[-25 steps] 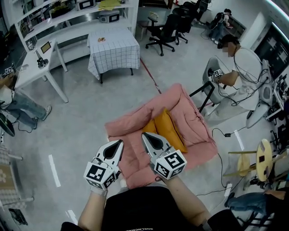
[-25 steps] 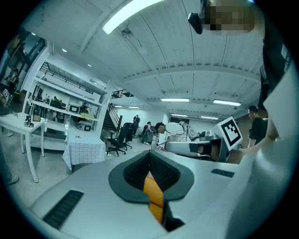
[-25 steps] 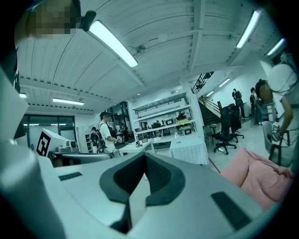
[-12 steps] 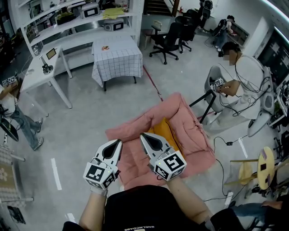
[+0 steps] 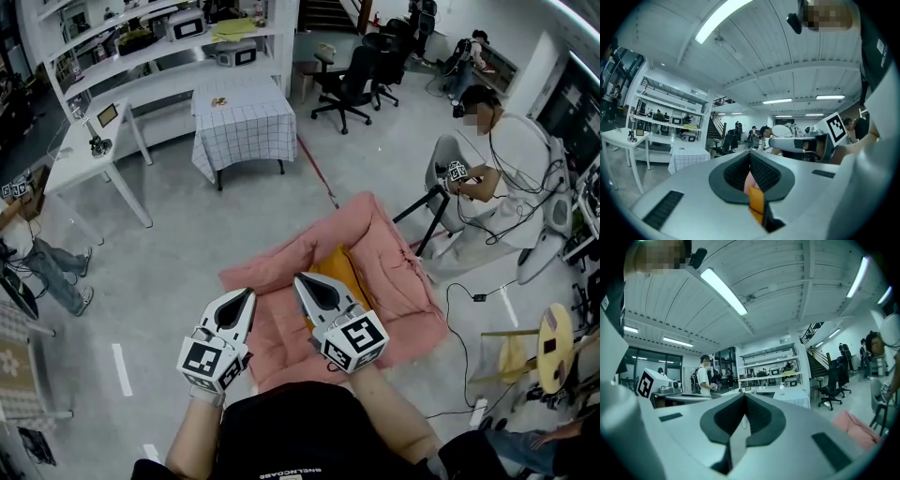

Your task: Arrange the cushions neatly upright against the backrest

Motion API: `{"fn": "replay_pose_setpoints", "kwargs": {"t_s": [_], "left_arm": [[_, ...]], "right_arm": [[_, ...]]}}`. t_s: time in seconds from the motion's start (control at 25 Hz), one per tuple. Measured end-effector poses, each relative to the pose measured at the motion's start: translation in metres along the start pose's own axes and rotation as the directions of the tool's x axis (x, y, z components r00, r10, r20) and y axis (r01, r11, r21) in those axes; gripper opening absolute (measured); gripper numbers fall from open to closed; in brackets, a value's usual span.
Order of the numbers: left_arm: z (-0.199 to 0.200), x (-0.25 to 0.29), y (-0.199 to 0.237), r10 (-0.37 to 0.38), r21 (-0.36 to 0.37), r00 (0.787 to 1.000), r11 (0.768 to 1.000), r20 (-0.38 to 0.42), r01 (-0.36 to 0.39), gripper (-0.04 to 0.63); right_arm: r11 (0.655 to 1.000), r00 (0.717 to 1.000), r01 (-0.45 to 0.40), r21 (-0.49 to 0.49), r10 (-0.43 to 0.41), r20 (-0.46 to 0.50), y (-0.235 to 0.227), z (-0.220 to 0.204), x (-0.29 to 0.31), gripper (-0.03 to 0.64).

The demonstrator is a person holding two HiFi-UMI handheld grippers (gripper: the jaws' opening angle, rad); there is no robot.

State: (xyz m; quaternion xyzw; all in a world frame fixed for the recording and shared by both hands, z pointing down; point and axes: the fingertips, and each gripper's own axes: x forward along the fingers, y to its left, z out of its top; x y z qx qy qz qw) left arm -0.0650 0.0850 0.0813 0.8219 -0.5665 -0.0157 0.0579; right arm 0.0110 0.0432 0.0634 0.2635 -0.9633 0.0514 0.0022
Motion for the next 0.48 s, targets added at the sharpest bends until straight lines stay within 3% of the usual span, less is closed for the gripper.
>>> {"fn": "replay_pose_setpoints", "kwargs": {"t_s": [0.48], "left_arm": [[-0.005,-0.009,-0.008,-0.021,-0.077,1.0,0.997,0.005,0.022,0.012]], "right_arm": [[0.999,1.0,0.021,0.035,-0.02,-0.011,0.0,-0.009,-0.016,0.008]]}}
